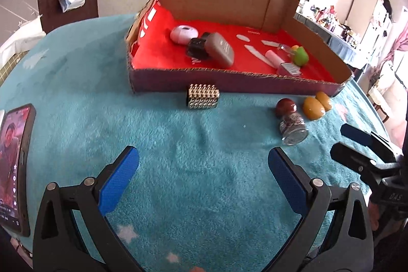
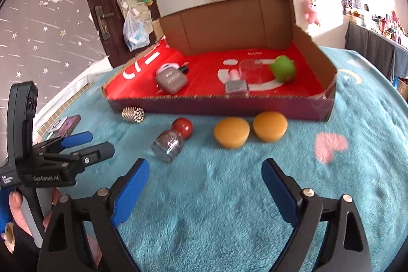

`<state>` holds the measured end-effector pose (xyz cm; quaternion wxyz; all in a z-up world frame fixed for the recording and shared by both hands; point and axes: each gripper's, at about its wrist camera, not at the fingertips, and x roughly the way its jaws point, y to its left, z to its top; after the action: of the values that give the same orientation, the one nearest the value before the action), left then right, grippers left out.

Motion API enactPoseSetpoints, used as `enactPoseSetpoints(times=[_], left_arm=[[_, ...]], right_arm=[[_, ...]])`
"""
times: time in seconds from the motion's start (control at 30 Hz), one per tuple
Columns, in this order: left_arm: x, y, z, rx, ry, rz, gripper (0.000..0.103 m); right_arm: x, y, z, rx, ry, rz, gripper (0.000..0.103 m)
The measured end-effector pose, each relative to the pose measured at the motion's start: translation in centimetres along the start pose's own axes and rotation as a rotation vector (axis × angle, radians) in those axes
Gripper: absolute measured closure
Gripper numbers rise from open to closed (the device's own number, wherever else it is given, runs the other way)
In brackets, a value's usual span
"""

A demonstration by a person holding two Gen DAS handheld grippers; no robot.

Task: Organize rigid objects
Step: 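Withdraw both tools from the box toward the remaining items, then grasp the silver magnetic ball cube with the left tool while the right tool grasps the glitter jar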

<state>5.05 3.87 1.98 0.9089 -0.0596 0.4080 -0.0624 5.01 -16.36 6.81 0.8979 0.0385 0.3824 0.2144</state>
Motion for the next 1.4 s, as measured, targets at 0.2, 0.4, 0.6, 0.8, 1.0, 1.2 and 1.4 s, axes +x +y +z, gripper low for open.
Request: enactPoseSetpoints(times=[0.2,0.4,0.6,0.8,1.0,1.2,1.4], left_arm=[[1.4,0.7,0.6,-0.033,0.036,0.025,0.003],[2.9,-0.1,2.0,-0.002,0.044,0.055,0.012],[3.8,-0.3,3.4,-0.014,0.065,0.048,0.017],[4.4,-0.3,4.3,-0.014,0.075,0.058,0.035],[4.9,-0.5,4.8,-0.003,0.074,0.069,0.048],[5.1,-0.6,5.0,0.005,0.069,0.073,0.070],[4.7,-0.7,4.8,0.009,0.065,0.061,0.074]], right_arm=[[1.3,0.7,-0.5,-0.001,0.065,0.051,0.026],[2.6,2.2,-0.2,-0.046,0.086,0.070,0.031],[4.2,3.2,0.9,-0.087,0.103,0.060,0.042],[5.5,3.6,1.8,-0.090,0.117,0.067,0.051],[6.3,4.3,2.4,-0.104,0.138,0.061,0.060],[6.6,4.4,2.6,-0.107,0.148,0.053,0.062],[6.6,4.6,2.6,-0.112,0.147,0.044,0.063]])
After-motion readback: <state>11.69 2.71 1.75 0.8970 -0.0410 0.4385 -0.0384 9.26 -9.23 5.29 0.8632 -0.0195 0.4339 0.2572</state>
